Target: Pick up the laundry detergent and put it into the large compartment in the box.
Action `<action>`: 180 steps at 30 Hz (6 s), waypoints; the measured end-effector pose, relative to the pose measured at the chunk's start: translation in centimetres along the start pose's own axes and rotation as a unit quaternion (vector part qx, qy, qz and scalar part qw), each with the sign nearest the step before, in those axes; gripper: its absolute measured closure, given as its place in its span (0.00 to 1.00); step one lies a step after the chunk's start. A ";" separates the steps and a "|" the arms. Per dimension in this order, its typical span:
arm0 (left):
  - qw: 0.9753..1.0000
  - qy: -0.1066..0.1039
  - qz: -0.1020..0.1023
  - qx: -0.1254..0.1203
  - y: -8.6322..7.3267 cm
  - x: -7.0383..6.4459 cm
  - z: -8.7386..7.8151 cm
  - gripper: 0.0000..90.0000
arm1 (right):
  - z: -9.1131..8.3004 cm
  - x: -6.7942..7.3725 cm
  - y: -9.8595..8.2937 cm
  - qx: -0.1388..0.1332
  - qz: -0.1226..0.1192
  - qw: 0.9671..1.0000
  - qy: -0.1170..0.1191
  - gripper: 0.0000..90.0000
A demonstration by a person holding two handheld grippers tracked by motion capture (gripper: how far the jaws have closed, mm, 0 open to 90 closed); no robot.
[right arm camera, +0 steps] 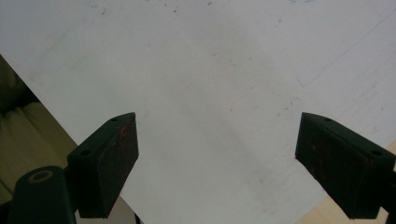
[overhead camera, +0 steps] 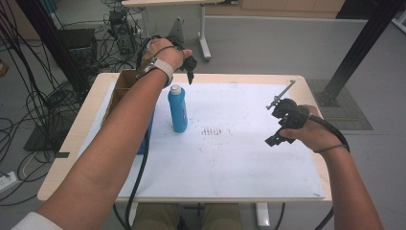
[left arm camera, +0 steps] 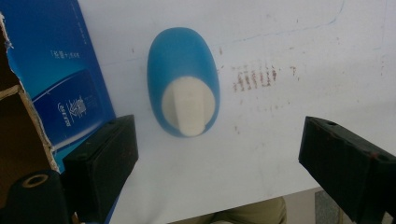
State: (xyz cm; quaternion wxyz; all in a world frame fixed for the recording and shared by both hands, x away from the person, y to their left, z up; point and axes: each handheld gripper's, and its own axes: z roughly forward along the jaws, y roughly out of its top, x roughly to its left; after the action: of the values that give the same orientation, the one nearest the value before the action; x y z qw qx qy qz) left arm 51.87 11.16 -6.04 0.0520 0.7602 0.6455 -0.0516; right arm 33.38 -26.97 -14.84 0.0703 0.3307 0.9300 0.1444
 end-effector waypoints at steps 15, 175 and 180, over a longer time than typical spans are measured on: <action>1.000 -0.003 -0.002 -0.004 0.0 0.4 0.2 0.13 | 0.0 0.1 -0.1 -0.002 0.000 1.000 0.000 0.14; 0.998 0.044 0.032 -0.010 -0.2 0.3 9.3 0.41 | 0.8 0.2 -0.8 -0.007 0.007 1.000 0.004 0.14; 0.998 0.043 0.033 -0.009 -0.1 0.3 9.3 0.41 | 0.8 0.2 -0.8 -0.008 0.008 1.000 0.003 0.14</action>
State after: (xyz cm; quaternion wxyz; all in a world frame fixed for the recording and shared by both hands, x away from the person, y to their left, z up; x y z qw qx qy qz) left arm 51.67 10.14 -15.29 0.0323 0.7822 0.6220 -0.0116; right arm 32.89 -27.27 -15.88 0.0690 0.3371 0.9264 0.1532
